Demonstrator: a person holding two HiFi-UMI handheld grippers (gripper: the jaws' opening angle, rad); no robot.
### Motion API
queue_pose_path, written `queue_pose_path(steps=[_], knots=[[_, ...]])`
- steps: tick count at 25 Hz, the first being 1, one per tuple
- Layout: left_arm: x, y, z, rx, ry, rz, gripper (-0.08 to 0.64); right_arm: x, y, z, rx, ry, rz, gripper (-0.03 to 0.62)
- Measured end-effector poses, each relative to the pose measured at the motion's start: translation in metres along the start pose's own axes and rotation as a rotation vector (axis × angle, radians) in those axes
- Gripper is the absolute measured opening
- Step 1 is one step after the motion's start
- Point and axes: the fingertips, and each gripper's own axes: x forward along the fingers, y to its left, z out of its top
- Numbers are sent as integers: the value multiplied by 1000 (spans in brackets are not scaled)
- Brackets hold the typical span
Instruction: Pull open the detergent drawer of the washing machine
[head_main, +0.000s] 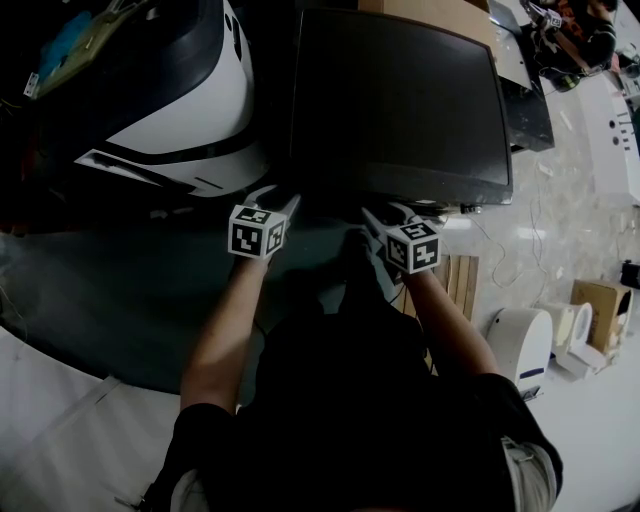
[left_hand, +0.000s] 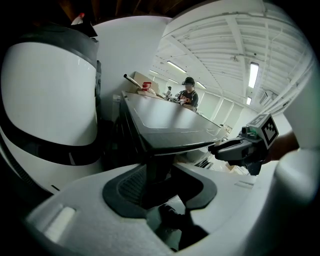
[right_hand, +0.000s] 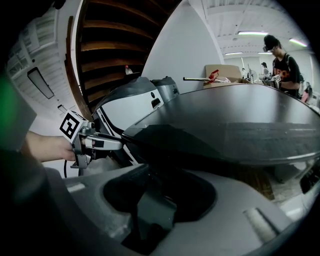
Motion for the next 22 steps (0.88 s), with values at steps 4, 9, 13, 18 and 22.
queue_pose_path(steps=[4, 9, 13, 18, 22], knots=[[-3, -3, -2, -13, -10, 13, 152, -4, 2, -2, -8, 11, 8, 150], [-9, -6, -8, -31, -19, 19, 144, -10, 8, -9, 13, 12, 26, 143], [-13, -9, -14, -29, -11, 15, 144, -13, 13, -12, 12, 22, 20, 143], [-21, -14, -21, -30, -9, 4, 146, -17, 21, -20, 27, 35, 10, 143], [-28, -19, -28, -26, 0, -9, 149, -23, 27, -26, 44, 37, -2, 143]])
